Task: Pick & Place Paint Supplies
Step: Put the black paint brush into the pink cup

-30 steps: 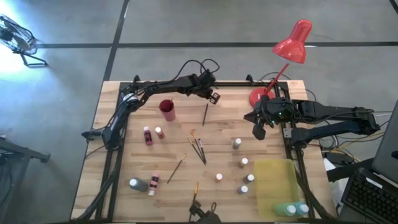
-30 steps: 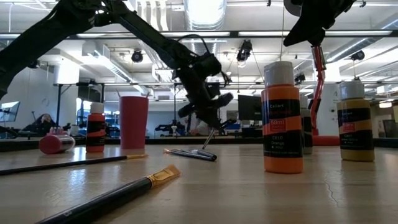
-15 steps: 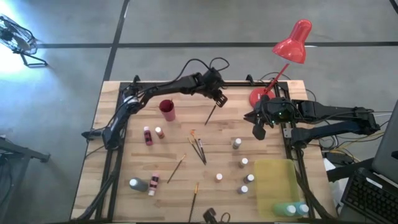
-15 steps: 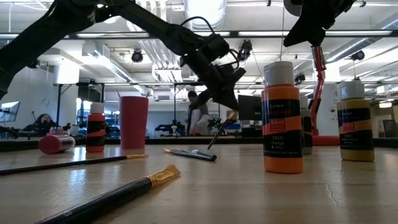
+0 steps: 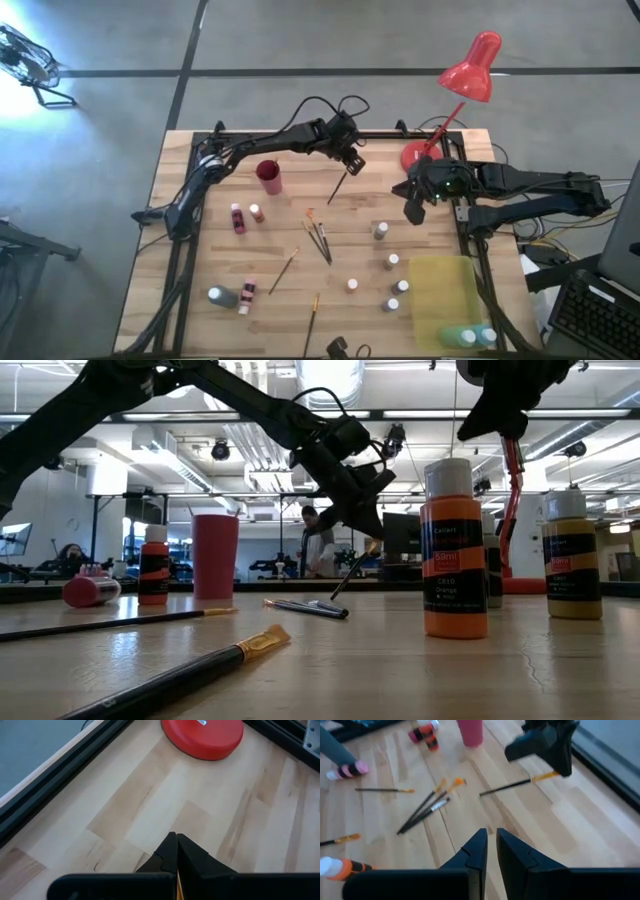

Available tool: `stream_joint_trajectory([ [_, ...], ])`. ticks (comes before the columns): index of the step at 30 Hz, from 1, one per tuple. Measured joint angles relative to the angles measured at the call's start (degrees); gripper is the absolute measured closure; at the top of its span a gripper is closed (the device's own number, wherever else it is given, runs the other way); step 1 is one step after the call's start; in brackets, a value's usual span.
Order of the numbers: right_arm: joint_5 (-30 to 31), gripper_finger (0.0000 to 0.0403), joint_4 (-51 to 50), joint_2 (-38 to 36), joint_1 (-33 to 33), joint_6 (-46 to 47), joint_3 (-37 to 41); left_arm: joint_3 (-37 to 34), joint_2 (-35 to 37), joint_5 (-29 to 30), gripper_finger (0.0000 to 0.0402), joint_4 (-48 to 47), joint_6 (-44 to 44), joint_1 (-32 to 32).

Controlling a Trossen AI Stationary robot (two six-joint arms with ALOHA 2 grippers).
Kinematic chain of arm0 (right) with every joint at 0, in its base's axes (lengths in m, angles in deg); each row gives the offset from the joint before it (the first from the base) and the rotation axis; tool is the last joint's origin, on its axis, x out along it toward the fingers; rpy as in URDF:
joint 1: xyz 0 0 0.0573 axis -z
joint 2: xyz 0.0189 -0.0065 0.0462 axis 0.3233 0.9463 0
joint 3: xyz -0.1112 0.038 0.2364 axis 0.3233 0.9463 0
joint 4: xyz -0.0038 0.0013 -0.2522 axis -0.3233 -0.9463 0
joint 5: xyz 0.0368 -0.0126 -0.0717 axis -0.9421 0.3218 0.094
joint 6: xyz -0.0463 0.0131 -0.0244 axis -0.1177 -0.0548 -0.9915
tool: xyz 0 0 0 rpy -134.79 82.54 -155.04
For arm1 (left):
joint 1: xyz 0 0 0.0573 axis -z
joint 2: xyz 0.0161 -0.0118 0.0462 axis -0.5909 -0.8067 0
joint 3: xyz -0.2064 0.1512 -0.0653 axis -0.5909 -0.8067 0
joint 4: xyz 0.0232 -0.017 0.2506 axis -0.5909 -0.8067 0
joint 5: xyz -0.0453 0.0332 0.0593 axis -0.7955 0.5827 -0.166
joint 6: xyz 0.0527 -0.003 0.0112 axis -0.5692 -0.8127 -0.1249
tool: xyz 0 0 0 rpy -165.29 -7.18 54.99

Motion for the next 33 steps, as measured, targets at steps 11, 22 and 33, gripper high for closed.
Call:
stream_joint_trajectory([
  [11,0.1,0.0329,0.1,2.0,0.0,0.4,3.3,-0.1,2.8,-2.1,0.0401,0.7,-3.7,0.6],
  [22,1.6,0.0293,0.1,2.0,0.0,0.5,3.3,-2.1,10.1,-0.1,0.0401,1.2,-9.2,4.3],
  [33,1.7,0.0275,0.2,2.0,0.0,0.5,3.3,-8.6,24.1,0.9,0.0401,2.9,-13.3,7.5],
])
